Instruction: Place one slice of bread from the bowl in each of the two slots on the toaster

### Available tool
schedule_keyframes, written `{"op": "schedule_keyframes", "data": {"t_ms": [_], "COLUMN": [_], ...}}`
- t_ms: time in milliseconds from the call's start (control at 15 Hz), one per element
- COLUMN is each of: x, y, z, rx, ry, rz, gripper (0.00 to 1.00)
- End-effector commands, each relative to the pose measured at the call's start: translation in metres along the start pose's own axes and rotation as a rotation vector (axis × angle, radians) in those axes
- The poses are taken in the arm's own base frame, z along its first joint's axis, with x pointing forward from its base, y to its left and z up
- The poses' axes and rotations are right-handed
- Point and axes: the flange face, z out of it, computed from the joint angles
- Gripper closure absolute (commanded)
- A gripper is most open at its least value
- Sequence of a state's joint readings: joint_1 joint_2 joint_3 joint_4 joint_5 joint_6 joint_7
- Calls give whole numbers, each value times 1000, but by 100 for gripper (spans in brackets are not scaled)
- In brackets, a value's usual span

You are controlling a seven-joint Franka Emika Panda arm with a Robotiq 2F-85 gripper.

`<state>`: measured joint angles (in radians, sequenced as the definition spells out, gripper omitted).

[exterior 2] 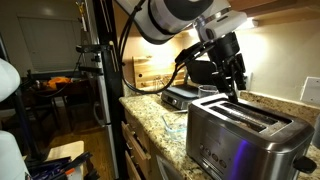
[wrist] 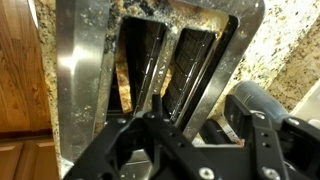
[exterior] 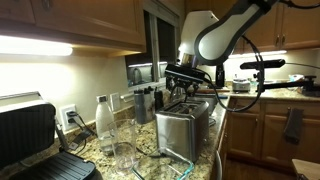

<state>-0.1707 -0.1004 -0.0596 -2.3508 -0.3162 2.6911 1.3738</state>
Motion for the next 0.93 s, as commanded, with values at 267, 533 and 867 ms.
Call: {"op": "schedule_keyframes", "data": {"t_ms": [267, 533, 867], "x": [0, 0, 0], "y": [0, 0, 0], "z": [0, 1, 1], "rx": [0, -2, -2], "ry": [-1, -2, -2], "rz": [-1, -2, -2], "gripper": [1, 0, 0]}}
